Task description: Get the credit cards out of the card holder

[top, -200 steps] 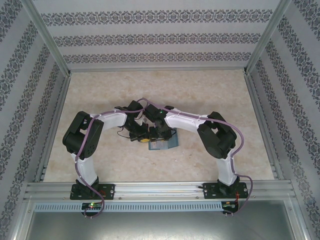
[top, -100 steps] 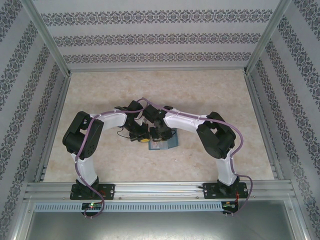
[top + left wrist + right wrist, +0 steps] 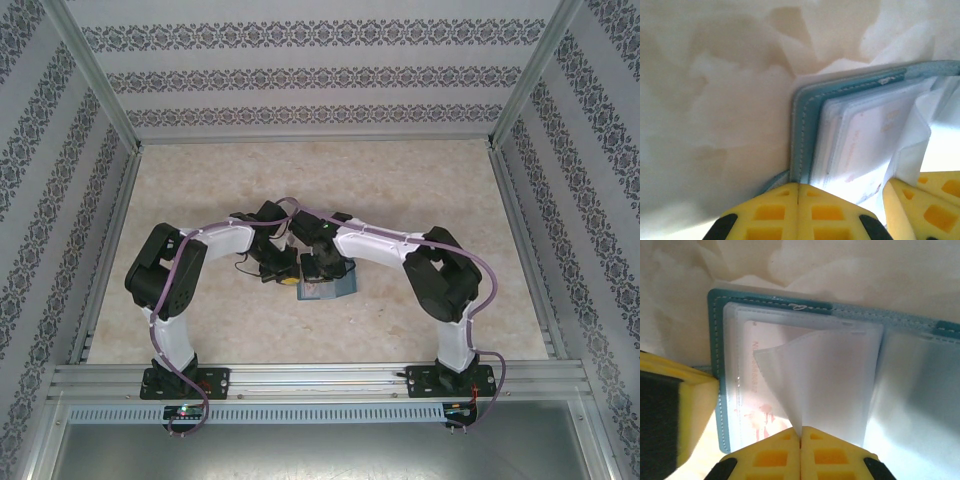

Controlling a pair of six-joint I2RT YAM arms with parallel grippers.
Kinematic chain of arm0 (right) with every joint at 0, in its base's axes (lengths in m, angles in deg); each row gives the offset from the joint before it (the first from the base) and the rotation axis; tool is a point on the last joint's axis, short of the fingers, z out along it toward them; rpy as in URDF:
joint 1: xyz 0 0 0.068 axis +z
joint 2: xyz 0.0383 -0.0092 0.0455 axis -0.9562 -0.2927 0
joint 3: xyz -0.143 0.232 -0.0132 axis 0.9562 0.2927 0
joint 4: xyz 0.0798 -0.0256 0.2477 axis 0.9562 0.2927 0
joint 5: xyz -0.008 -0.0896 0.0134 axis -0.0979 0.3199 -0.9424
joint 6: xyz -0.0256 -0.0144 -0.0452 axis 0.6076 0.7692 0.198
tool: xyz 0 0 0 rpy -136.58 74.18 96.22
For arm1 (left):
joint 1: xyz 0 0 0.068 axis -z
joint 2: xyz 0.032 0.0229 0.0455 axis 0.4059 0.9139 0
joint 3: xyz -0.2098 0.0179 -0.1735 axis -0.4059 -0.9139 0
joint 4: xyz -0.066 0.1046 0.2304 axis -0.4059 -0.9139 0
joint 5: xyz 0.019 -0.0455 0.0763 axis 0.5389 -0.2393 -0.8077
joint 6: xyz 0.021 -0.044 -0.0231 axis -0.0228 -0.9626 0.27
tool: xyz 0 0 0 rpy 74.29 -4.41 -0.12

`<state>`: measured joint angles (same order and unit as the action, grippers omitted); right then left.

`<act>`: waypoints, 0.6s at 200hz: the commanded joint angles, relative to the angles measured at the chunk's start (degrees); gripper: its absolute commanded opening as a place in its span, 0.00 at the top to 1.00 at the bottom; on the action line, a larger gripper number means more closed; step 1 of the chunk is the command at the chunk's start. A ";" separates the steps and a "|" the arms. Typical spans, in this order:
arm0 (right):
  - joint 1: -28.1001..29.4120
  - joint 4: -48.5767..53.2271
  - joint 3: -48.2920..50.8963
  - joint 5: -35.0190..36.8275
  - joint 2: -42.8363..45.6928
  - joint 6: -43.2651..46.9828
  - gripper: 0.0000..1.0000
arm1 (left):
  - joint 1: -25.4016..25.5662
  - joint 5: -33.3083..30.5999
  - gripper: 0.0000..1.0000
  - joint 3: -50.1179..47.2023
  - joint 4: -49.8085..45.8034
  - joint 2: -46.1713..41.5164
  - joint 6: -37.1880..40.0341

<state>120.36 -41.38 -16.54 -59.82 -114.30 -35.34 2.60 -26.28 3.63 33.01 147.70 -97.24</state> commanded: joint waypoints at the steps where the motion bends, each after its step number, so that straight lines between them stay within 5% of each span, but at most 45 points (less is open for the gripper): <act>1: -0.36 -1.81 1.60 -2.23 3.04 -0.66 0.92 | 1.40 1.91 1.00 1.52 -0.29 -2.31 -2.40; 120: -2.24 -1.32 5.83 -1.16 7.38 0.16 0.83 | 4.17 2.55 1.00 2.82 2.96 1.83 -5.98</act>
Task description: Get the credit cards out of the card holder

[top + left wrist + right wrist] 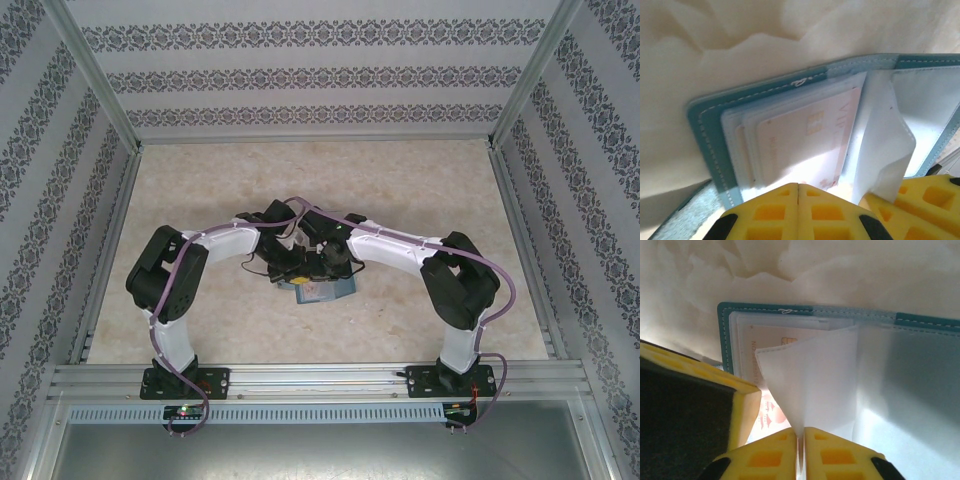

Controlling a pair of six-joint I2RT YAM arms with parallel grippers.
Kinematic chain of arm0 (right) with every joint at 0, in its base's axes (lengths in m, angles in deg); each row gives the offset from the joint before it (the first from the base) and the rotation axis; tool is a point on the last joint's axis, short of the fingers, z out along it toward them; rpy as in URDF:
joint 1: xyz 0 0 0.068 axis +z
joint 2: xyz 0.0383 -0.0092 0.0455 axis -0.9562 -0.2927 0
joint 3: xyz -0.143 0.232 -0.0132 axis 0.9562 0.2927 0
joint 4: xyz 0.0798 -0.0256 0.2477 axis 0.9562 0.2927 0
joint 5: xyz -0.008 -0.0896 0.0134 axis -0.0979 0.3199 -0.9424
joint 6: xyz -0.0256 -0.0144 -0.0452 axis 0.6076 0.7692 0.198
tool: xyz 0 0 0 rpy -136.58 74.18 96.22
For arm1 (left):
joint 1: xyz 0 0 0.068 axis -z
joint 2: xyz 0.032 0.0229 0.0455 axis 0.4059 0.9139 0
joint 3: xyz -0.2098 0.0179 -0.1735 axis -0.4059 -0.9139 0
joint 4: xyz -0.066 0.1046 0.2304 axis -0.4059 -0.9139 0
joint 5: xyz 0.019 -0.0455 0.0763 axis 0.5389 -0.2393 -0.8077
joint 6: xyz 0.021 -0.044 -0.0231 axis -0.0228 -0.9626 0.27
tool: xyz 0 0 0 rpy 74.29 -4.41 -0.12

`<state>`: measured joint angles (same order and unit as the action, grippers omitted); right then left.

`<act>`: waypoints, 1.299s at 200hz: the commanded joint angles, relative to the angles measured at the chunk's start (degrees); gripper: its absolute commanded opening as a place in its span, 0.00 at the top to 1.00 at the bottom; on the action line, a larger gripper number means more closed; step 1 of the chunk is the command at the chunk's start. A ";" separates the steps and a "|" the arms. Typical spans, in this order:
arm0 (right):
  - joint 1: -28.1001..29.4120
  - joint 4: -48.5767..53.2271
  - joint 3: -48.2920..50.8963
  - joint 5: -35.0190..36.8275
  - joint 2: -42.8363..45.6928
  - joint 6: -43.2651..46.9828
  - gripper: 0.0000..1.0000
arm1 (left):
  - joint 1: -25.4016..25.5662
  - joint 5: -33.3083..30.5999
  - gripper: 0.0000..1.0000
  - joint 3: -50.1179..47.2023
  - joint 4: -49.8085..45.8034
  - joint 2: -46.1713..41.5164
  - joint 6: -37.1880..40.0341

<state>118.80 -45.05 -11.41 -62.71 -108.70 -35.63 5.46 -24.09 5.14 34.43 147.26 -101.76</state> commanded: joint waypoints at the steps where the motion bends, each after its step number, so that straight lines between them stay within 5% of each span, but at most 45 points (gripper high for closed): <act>1: -0.71 2.49 0.67 1.80 1.78 0.47 0.83 | 1.33 0.32 1.00 1.32 1.52 2.35 -1.43; 83: -1.12 12.19 -1.72 12.57 1.78 3.79 0.66 | 1.48 -2.62 1.00 1.22 -1.36 4.11 -0.08; 209: -3.00 12.54 1.79 15.71 0.52 4.56 0.58 | 3.43 -1.21 1.00 6.20 -3.16 2.39 0.13; 260: -4.10 8.15 4.13 9.98 6.09 3.19 0.58 | 4.78 -1.43 1.00 7.12 -2.06 4.70 -0.73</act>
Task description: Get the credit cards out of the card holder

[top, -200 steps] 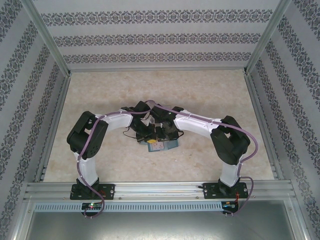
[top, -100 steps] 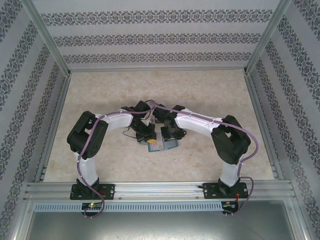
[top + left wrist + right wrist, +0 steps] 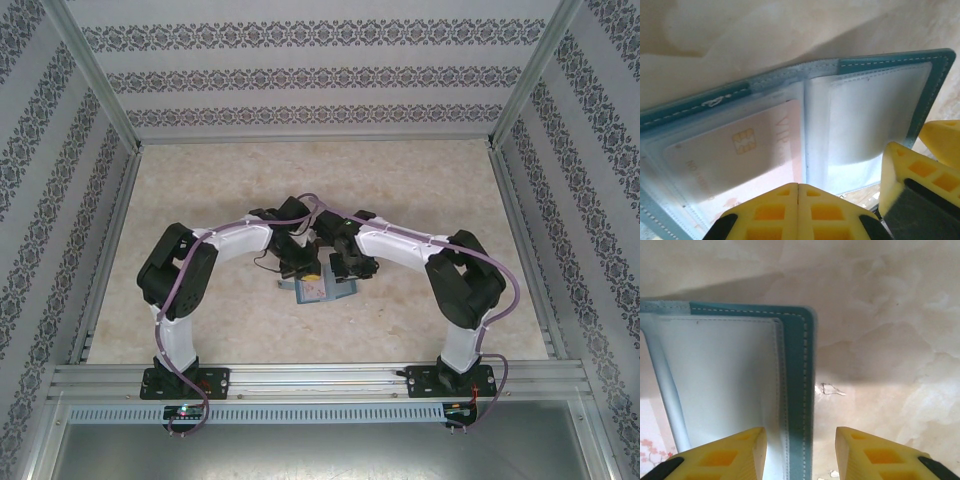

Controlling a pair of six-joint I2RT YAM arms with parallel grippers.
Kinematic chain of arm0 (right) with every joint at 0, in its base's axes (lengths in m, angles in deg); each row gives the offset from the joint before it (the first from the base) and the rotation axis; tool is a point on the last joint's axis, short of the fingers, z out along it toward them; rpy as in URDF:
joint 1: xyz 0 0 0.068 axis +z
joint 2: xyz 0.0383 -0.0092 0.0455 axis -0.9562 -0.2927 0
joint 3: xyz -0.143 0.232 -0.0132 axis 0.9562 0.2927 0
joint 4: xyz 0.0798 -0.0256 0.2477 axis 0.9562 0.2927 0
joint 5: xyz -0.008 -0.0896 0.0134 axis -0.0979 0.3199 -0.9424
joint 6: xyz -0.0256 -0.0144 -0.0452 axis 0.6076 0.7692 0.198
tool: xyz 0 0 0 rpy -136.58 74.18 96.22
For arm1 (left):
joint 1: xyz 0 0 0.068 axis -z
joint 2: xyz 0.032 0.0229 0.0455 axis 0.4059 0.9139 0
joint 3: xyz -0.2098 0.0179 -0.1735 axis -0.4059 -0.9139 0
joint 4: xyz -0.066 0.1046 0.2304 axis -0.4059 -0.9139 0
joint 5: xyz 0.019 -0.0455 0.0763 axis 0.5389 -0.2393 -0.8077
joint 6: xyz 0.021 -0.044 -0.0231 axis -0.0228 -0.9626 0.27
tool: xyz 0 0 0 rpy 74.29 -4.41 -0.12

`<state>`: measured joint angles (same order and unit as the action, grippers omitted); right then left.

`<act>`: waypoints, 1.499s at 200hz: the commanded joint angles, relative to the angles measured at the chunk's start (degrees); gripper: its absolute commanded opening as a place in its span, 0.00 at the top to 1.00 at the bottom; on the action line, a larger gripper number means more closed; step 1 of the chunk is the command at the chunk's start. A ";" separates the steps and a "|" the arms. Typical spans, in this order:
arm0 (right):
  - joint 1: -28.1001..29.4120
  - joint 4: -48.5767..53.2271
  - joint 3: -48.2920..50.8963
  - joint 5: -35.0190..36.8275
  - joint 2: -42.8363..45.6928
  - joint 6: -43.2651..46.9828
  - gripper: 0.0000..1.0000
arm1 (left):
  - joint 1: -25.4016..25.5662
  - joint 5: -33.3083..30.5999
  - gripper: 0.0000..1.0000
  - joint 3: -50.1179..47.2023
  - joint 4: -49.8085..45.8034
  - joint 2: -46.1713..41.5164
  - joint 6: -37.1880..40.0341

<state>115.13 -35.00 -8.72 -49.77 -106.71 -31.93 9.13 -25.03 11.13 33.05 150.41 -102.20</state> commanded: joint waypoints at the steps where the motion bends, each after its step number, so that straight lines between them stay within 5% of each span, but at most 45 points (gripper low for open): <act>1: -0.50 -1.98 1.50 -3.06 4.23 -0.53 0.58 | 1.11 -0.43 1.00 1.09 -0.66 1.57 -0.28; 42: -1.02 -5.29 2.56 -6.19 7.79 -1.91 0.61 | 1.44 -0.54 1.00 0.80 -0.02 1.77 -0.69; 91: -3.40 -20.72 8.73 -22.31 8.22 -6.82 0.78 | 1.47 -2.40 1.00 -0.16 -0.88 0.88 -0.17; 129: -4.16 -26.88 10.67 -27.16 4.82 -8.73 0.85 | 1.37 -3.87 1.00 -0.75 -1.43 0.00 -0.08; 300: -6.86 -21.14 14.17 -18.28 0.61 -4.29 0.86 | 1.37 -5.40 1.00 0.47 -4.89 -1.99 1.44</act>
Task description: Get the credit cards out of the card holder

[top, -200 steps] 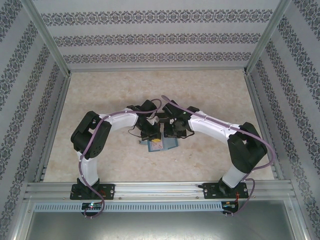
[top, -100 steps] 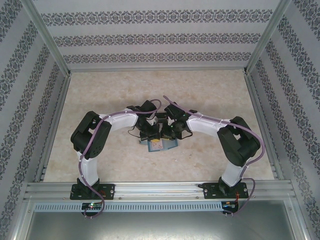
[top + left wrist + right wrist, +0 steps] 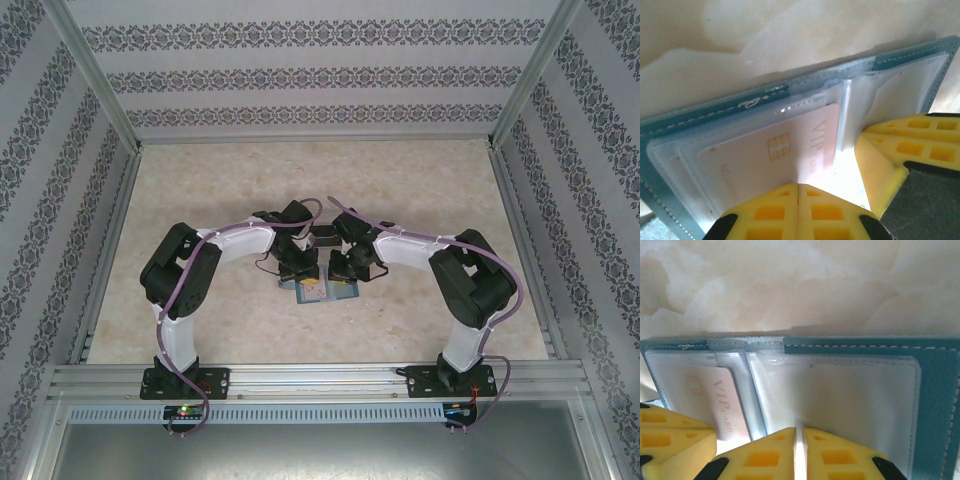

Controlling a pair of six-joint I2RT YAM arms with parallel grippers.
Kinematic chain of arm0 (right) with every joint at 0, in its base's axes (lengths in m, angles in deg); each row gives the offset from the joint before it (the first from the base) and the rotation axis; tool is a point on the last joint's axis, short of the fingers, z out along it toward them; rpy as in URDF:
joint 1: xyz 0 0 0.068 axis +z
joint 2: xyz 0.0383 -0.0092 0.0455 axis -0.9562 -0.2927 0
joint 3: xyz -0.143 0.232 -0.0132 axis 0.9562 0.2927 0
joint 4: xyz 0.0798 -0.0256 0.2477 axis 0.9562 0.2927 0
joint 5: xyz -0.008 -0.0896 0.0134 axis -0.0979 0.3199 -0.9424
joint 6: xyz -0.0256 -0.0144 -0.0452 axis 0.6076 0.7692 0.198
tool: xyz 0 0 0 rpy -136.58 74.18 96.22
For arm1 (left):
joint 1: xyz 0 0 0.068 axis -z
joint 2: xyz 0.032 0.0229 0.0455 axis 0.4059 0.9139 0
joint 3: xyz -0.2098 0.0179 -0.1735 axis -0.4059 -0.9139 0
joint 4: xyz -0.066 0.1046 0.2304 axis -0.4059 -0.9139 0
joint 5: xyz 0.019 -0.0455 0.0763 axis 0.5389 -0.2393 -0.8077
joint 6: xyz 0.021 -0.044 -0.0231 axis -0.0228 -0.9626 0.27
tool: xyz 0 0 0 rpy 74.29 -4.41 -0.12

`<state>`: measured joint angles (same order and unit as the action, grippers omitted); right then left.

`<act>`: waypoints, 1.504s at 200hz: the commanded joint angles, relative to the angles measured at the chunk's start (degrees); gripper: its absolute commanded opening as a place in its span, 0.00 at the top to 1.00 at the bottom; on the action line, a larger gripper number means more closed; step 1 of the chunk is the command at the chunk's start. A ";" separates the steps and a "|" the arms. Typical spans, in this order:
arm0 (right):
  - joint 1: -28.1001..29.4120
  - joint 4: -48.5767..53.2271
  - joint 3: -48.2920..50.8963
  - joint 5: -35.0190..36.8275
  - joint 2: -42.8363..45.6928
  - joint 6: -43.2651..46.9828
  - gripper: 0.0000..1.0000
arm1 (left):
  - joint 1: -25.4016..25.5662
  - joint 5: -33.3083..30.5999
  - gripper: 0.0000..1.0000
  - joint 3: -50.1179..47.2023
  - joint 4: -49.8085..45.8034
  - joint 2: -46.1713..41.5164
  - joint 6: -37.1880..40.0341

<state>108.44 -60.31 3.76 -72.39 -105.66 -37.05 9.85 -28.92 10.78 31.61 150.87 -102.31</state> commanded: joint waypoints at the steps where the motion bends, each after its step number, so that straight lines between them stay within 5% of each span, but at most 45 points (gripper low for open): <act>1: -0.15 4.18 1.67 4.34 -0.41 0.80 0.86 | 0.65 -1.49 1.00 0.84 -3.47 -2.47 1.57; 161: 0.68 -1.39 -2.10 -6.86 2.47 -2.63 0.78 | 0.65 -3.08 1.00 -1.16 -3.02 0.23 2.96; 301: 1.36 -0.09 -3.43 -3.93 -2.09 -1.38 0.77 | 0.65 -3.05 1.00 -1.22 -3.28 -0.18 3.19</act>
<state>109.25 -61.70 1.95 -78.03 -106.65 -38.82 9.85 -31.50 10.14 29.64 150.17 -100.56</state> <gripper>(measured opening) 0.228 0.042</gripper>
